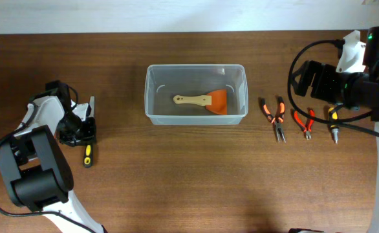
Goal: Pack container
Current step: 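Grasp the yellow-handled file with the left gripper, then carry the file with left gripper into the container and release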
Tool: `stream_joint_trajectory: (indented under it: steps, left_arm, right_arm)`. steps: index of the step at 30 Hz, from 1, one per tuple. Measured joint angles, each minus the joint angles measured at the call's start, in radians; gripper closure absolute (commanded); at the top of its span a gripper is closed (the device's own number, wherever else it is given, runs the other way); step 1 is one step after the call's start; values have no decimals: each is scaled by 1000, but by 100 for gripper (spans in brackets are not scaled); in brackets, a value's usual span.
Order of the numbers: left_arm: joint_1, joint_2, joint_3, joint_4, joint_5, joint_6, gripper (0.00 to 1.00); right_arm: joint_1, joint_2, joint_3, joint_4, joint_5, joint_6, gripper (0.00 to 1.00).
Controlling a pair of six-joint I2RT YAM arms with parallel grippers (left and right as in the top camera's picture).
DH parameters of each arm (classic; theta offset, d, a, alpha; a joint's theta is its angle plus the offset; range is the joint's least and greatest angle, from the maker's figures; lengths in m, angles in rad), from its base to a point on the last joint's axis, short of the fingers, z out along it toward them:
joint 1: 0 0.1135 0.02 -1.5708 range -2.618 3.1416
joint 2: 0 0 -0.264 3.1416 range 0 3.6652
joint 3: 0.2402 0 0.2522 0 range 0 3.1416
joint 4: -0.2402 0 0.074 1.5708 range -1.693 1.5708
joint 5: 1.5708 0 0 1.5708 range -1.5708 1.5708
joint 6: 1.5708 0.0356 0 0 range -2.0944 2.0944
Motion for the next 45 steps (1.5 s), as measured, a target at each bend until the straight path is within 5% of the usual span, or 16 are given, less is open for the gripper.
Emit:
stream_joint_trajectory:
  steps: [5, 7, 19, 28, 35, 45]
  left_arm:
    - [1, -1, 0, -10, -4, 8, 86]
    - [1, -1, 0, -10, -4, 8, 98]
    - [1, -1, 17, -57, 2, 21, 98]
    - [-48, -107, 239, -173, 7, 50, 98]
    - [-272, -290, 440, -135, 38, 137, 98]
    - [-703, -314, 470, 56, 18, 595, 98]
  right_arm:
    - [0, 0, 0, 0, 0, 0, 1]
    - [0, 0, 0, 0, 0, 1, 1]
    - [0, 0, 0, 0, 0, 0, 1]
    - [0, 0, 0, 0, 0, 0, 1]
    - [0, 0, 0, 0, 0, 0, 1]
    - [0, 0, 0, 0, 0, 0, 1]
